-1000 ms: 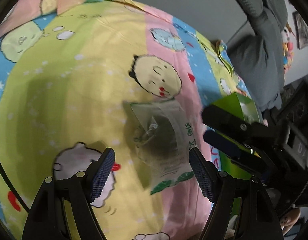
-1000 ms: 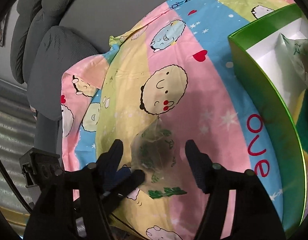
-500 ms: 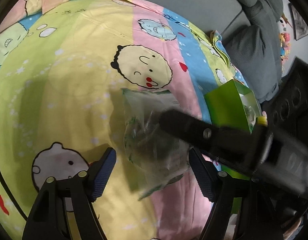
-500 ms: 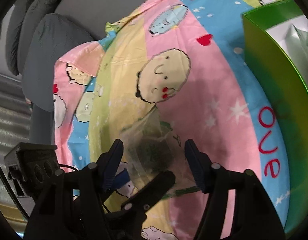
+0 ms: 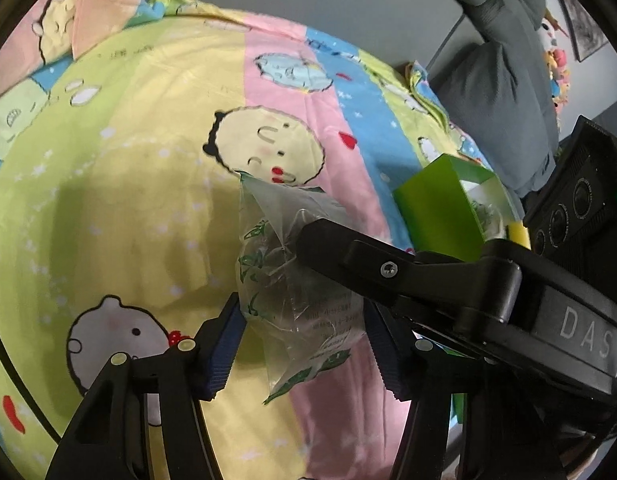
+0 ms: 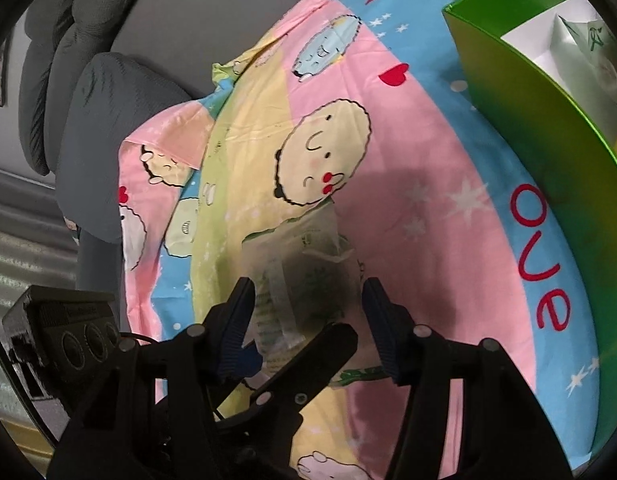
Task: Organize objects
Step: 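Lift the small bag with the right gripper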
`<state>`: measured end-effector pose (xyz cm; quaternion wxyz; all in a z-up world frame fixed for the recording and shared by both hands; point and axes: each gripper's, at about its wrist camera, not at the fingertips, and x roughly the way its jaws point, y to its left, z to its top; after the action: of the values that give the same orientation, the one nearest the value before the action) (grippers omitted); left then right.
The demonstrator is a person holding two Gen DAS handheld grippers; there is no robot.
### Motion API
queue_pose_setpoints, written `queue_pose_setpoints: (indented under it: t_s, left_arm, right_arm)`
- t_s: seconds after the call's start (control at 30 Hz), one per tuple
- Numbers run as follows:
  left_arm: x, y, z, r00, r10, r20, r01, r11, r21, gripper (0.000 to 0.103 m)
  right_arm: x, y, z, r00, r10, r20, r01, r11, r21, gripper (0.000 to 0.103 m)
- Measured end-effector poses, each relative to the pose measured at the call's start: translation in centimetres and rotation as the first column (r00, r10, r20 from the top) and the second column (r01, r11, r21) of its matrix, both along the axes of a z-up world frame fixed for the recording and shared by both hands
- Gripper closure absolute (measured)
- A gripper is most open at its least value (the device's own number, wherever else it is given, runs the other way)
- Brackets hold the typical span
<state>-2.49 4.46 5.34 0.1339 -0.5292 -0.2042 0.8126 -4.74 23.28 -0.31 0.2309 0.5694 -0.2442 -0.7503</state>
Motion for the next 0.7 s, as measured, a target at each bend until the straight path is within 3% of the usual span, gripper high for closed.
queue_pose_setpoints:
  t_s: [0.37, 0.7]
  left_arm:
    - [1.0, 1.7, 3.2, 0.992, -0.021, -0.123, 0.021, 1.000, -0.001, 0.043]
    - [2.2, 3.6, 6.3, 0.962, -0.065, -0.266, 0.058, 0.998, -0.031, 0.043]
  right_arm:
    - [1.2, 1.6, 3.2, 0.994, -0.043, -0.105, 0.039, 0.999, -0.037, 0.046]
    - [3.1, 3.7, 6.9, 0.969, -0.086, -0.233, 0.079, 0.996, -0.040, 0.046]
